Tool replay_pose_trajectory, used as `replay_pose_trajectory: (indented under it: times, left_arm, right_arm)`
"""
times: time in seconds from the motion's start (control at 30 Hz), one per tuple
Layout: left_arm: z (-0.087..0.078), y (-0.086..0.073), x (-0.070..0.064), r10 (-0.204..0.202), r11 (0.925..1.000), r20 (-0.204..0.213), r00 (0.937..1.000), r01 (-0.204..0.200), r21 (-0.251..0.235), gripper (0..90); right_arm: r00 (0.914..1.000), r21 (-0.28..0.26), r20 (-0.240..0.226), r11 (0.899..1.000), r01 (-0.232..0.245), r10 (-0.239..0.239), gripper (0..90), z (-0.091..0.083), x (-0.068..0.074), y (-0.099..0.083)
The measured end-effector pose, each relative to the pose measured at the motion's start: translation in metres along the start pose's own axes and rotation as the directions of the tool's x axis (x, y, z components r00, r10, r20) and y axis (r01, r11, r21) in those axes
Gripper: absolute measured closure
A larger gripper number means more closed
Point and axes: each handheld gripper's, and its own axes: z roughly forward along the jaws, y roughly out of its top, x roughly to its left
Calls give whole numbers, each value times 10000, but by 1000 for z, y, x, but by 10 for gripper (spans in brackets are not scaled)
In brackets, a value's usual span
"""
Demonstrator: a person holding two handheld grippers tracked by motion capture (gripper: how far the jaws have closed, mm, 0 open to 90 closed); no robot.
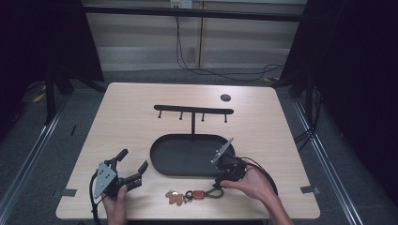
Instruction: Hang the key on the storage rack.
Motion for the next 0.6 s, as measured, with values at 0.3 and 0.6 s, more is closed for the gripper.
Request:
replay_pose_trajectory:
  times: [0.3,0.6]
  left_arm:
    - [0,0,0,-10,10000,-31,10000,10,1,158]
    - [0,0,0,-2,10000,-7,10000,2,3,159]
  right_arm:
    - [9994,704,-50,9969,345,-342,793,7,-1,4]
    - [9972,1024,328,9927,641,-677,781,10,7,3]
